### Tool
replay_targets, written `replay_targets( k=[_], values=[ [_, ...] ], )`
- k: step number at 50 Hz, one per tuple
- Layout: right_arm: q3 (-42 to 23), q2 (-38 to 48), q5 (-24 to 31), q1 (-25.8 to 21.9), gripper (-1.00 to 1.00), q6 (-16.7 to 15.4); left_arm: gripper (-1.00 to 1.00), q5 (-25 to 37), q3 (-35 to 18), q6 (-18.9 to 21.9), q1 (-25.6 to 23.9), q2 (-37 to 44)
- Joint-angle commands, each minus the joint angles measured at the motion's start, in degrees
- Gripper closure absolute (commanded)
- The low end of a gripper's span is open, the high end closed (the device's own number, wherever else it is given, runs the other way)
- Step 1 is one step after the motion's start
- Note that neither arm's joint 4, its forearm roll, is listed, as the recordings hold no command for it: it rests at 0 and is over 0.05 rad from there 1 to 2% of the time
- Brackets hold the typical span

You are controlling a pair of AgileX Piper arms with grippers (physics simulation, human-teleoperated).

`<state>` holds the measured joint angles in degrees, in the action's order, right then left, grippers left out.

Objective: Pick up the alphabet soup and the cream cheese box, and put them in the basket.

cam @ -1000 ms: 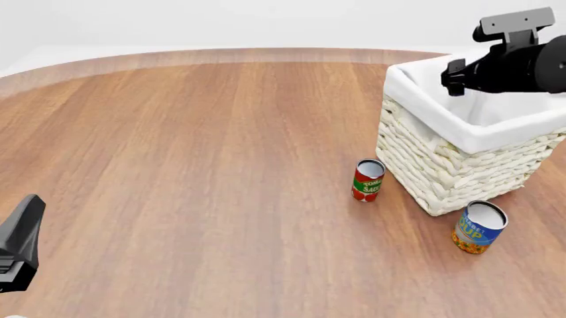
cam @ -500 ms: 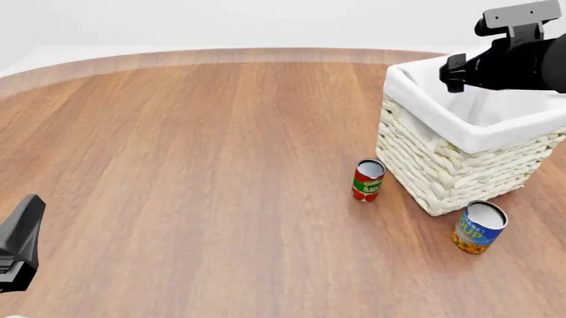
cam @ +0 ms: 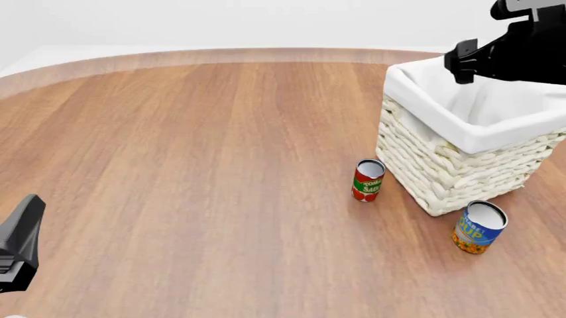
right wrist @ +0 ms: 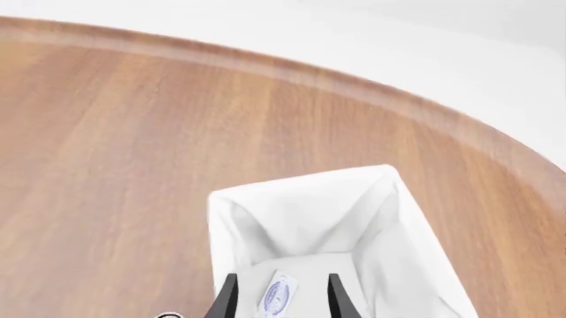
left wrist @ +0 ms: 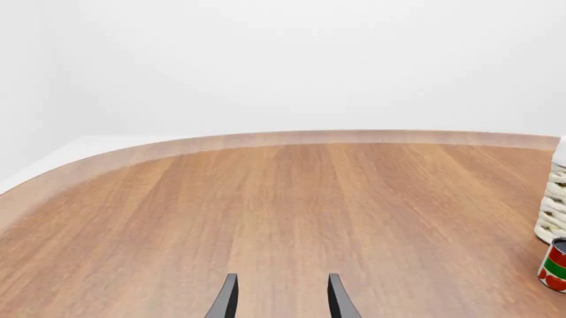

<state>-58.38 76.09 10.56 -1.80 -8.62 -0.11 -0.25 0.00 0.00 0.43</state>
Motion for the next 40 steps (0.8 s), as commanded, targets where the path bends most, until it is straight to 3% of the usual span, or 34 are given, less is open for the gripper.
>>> replay_targets(
  k=[1, 17, 19, 21, 40],
  values=[
    [1.17, -4.0, 1.31, -1.13, -1.0, -0.29, -1.0, 0.0, 0.0, 0.0, 0.0, 0.0],
    [7.68, -15.95, 4.0, -3.13, -1.0, 0.09, -1.0, 0.0, 0.0, 0.0, 0.0, 0.0],
    [8.2, -16.29, 4.17, -2.77, -1.0, -2.26, -1.0, 0.0, 0.0, 0.0, 0.0, 0.0],
    [7.97, -18.66, 4.42, -3.23, -1.0, -0.12, -1.0, 0.0, 0.0, 0.0, 0.0, 0.0],
    [11.92, -27.89, 8.73, -5.62, -1.0, 0.19, -1.0, 0.0, 0.0, 0.0, 0.0, 0.0]
  ],
)
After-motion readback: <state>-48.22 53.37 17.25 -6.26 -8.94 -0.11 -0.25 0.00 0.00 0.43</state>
